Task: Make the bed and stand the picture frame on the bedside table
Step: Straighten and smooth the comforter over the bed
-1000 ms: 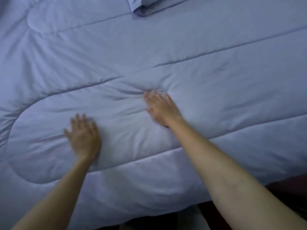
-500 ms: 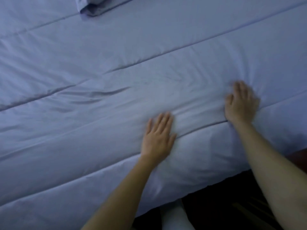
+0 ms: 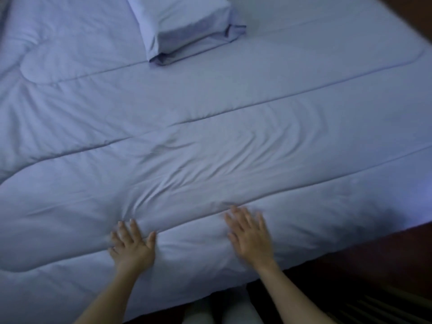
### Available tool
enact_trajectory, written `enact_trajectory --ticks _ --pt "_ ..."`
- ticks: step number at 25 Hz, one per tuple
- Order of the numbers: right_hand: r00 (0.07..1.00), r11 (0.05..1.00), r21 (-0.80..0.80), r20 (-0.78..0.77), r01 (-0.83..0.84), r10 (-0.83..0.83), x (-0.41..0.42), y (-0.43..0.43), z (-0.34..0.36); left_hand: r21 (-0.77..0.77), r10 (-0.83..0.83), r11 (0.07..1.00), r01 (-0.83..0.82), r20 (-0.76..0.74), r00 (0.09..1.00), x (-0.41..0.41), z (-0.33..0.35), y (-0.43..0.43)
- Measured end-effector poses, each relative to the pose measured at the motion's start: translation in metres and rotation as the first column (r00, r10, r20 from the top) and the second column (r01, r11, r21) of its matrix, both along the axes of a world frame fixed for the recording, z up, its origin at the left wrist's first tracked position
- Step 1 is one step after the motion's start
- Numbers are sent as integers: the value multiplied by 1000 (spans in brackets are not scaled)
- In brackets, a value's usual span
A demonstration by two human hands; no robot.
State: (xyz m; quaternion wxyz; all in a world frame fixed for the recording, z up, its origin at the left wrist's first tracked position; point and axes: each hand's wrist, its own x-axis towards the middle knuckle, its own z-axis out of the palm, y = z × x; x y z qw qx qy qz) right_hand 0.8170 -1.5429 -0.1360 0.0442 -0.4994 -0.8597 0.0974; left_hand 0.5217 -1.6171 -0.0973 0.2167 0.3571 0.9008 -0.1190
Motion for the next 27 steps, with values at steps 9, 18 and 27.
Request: enact_trajectory --ticks 9,18,27 --pt "635 532 -501 45 682 -771 121 60 118 -297 -540 639 710 484 689 101 110 83" --pt "213 766 -398 -802 504 -557 150 74 314 780 -807 569 261 469 359 247 276 166" --pt "125 785 -293 -898 546 -422 342 99 379 749 -773 592 -299 632 54 449 321 231"
